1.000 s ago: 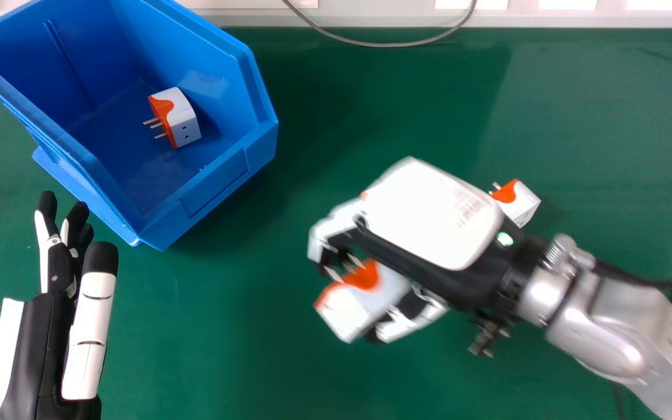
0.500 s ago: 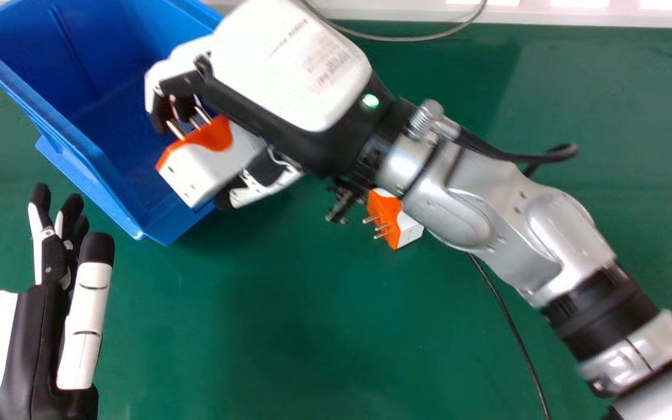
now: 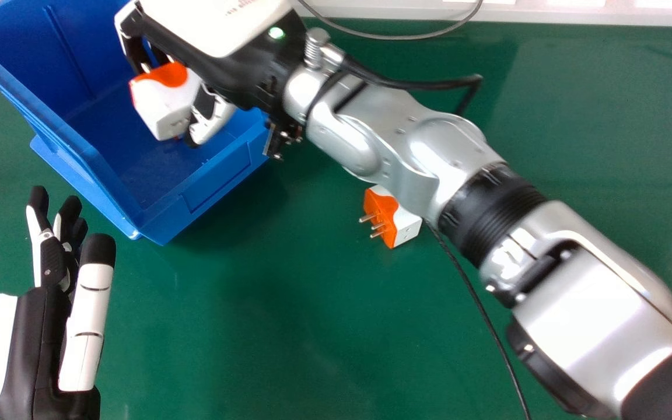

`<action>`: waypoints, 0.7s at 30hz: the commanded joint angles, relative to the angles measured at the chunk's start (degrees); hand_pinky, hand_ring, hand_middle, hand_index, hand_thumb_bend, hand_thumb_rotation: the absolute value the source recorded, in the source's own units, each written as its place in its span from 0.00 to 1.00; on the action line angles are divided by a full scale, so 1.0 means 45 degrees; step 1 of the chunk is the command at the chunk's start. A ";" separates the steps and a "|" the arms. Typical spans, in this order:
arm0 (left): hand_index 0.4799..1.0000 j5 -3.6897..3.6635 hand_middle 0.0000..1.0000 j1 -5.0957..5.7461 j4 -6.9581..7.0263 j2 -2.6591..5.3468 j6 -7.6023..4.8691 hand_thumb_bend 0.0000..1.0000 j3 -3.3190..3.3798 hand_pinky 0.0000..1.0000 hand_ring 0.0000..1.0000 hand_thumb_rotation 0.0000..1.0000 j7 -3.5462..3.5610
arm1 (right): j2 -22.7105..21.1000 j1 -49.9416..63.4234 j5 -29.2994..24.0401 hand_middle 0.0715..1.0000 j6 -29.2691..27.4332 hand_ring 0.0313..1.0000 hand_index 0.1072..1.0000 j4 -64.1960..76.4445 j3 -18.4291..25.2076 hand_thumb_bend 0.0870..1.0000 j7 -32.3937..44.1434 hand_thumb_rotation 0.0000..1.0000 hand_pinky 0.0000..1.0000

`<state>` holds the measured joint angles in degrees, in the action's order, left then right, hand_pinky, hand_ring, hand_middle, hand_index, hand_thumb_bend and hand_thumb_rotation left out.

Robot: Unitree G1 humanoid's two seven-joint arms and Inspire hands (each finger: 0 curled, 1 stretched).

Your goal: Pick all objects and put in blue box

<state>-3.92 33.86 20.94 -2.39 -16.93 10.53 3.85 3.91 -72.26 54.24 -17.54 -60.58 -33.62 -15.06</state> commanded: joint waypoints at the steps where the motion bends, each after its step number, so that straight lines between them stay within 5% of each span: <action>1: 1.00 0.0107 1.00 0.0174 0.0258 0.0087 -0.0304 0.67 -0.0015 1.00 1.00 0.90 -0.0052 | 0.0594 -0.1331 -0.0167 0.47 0.0209 0.33 0.46 -0.0679 -0.0069 0.45 -0.0808 0.00 0.25; 12: 1.00 0.0495 1.00 0.0355 0.0516 0.0378 -0.0406 0.67 -0.0343 1.00 1.00 0.90 -0.0239 | 0.1881 -0.2629 0.0161 0.45 0.1409 0.38 0.46 -0.2724 -0.1302 0.45 -0.1732 0.00 0.33; 21: 1.00 0.0432 1.00 0.0409 0.0591 0.0438 -0.0413 0.69 -0.0443 1.00 1.00 0.89 -0.0272 | 0.2322 -0.2371 -0.0257 0.46 0.1728 0.43 0.39 -0.2940 -0.1438 0.45 -0.1728 0.00 0.38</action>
<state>-2.14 35.29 22.01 -0.54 -17.49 8.52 2.87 10.17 -80.35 54.18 -10.24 -74.34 -40.24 -21.70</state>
